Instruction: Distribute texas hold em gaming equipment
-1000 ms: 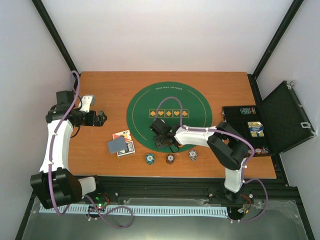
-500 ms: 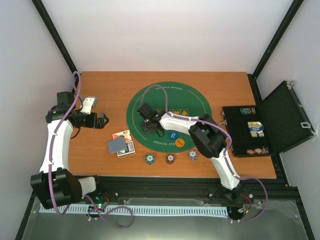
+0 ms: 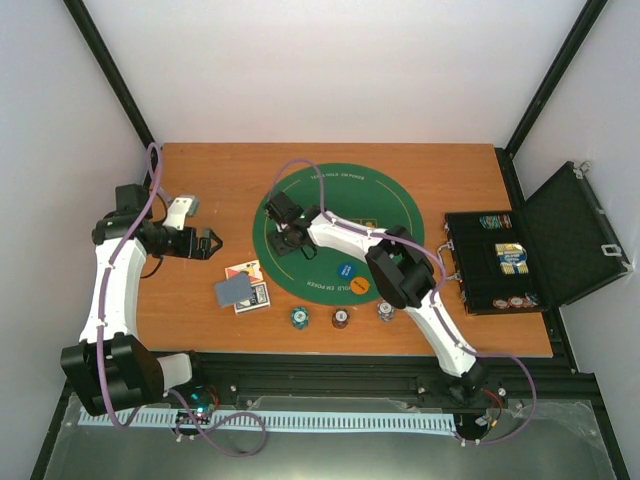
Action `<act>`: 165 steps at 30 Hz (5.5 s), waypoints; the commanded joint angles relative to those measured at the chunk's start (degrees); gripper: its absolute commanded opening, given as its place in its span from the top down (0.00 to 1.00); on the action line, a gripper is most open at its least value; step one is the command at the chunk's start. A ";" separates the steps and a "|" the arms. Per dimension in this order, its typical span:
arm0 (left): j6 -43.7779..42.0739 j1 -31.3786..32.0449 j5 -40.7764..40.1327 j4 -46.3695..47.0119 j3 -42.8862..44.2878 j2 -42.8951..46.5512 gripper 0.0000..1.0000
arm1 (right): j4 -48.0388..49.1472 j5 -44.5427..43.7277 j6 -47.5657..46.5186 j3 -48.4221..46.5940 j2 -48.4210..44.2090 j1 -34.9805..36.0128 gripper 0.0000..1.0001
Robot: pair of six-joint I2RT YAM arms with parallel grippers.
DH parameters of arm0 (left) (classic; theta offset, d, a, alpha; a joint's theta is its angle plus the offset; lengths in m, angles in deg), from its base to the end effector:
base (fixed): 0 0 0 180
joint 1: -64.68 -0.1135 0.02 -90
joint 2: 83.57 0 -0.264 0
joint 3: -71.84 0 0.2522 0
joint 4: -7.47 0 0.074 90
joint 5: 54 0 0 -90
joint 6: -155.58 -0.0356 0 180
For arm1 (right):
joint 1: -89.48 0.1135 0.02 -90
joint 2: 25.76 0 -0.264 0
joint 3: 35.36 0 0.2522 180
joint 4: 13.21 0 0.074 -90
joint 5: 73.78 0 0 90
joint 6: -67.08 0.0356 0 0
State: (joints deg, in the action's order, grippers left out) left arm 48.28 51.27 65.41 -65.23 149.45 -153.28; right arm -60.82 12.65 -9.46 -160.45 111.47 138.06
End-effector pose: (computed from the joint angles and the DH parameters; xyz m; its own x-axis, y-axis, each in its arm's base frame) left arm 0.2209 0.0347 0.3008 -0.8399 0.0661 -0.5386 0.2630 0.9177 -0.2976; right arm 0.3427 0.3851 0.1451 -0.7252 -0.4708 -0.5025 -0.5747 0.8158 0.0649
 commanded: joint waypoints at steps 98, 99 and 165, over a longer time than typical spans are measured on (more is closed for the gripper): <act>-10.97 -0.30 6.46 -9.84 2.63 -0.07 0.00 | 10.00 -7.15 6.70 57.18 -41.57 -3.23 0.28; -11.04 -0.30 6.50 -9.88 2.72 -0.07 0.00 | 10.03 -7.32 6.74 57.64 -41.83 -3.23 0.28; -8.60 -0.32 0.21 -8.77 3.29 1.40 0.00 | -2.65 -3.84 13.09 37.97 -34.68 21.20 0.15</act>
State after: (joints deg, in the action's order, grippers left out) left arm 39.02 51.27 66.24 -74.37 150.42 -151.64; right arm -62.72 7.99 2.75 -120.87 75.91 158.71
